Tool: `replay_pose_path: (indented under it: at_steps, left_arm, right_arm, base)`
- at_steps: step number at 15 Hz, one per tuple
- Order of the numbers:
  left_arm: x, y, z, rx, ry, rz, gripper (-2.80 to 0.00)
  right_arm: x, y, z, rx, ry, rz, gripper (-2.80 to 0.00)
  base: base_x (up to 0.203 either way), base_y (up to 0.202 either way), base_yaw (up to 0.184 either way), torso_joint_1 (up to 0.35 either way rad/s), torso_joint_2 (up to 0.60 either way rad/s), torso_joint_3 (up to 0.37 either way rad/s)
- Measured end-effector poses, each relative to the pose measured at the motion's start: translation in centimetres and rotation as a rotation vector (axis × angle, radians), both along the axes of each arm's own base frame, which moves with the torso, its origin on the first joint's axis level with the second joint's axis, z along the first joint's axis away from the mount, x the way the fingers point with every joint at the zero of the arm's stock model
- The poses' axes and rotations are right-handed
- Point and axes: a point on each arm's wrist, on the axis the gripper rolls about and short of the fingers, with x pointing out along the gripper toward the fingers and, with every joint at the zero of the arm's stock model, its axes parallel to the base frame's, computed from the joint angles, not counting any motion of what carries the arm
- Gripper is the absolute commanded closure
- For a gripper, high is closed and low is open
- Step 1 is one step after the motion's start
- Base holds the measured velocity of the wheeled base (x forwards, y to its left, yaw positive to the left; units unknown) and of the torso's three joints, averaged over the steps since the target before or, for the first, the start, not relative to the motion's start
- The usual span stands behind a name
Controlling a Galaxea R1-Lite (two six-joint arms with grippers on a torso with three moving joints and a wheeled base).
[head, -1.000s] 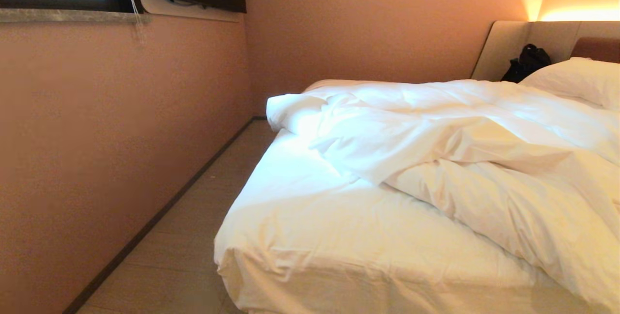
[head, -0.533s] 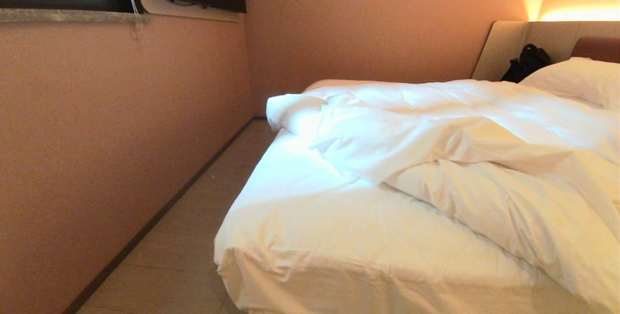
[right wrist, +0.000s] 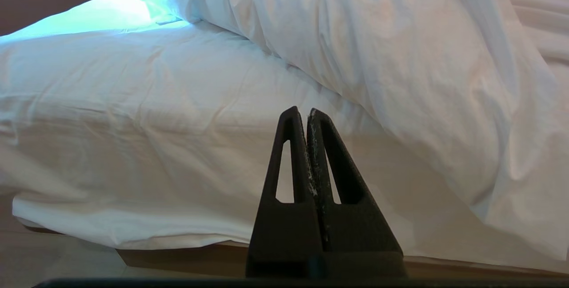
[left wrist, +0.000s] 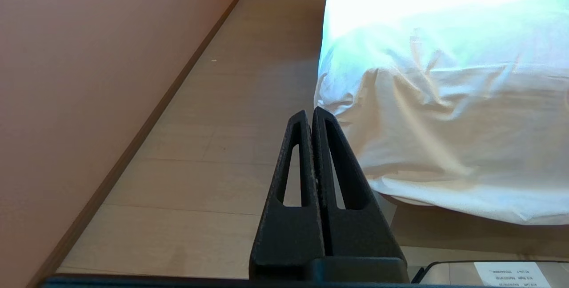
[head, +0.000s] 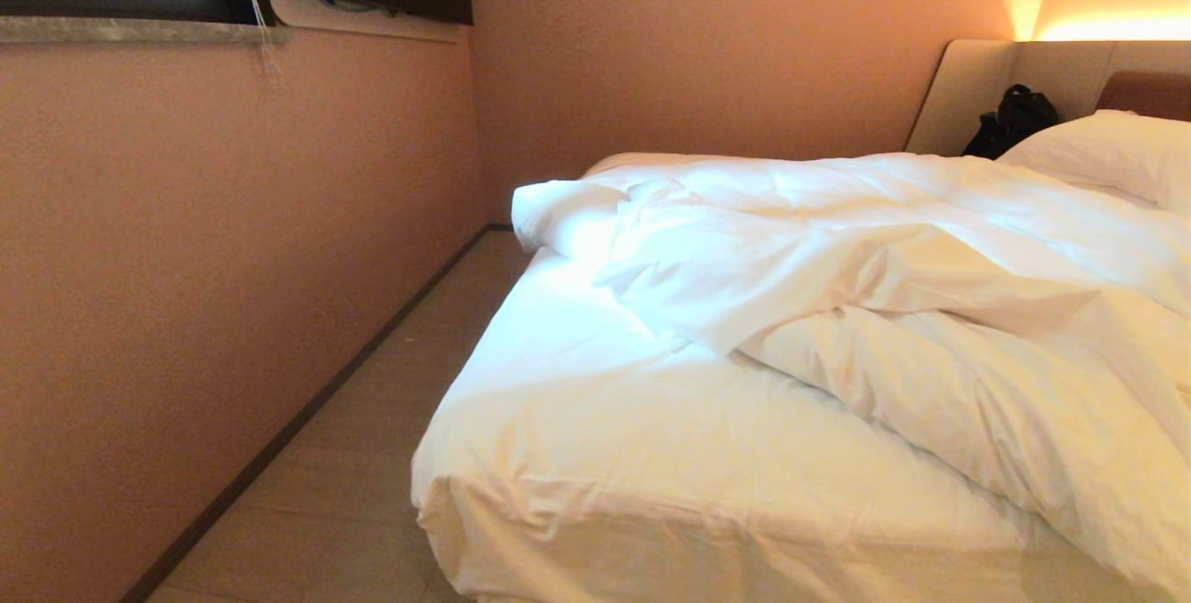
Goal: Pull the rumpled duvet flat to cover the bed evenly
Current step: Hold the folded corner of the quilt
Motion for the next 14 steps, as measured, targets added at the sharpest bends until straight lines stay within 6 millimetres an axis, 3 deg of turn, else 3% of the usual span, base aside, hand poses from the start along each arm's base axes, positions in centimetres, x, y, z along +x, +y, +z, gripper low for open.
replay_pose_path:
  at_steps: [4,9,14]
  left_arm:
    - [0.0,0.0,0.0,0.0,0.0,0.0,0.0]
    - [0.0,0.0,0.0,0.0,0.0,0.0,0.0]
    - [0.0,0.0,0.0,0.0,0.0,0.0,0.0]
  right_arm:
    - [-0.2,0.0,0.7,0.005,-0.016,-0.006,0.0]
    - [-2.5,0.0,6.3,0.008,-0.147,-0.006,0.0]
    - [-2.3,0.0,9.6,0.037,-0.067,0.0,0.0]
  base:
    - [0.0,0.0,0.0,0.0,0.0,0.0]
    - [0.0,0.0,0.0,0.0,0.0,0.0]
    - [0.0,0.0,0.0,0.0,0.0,0.0]
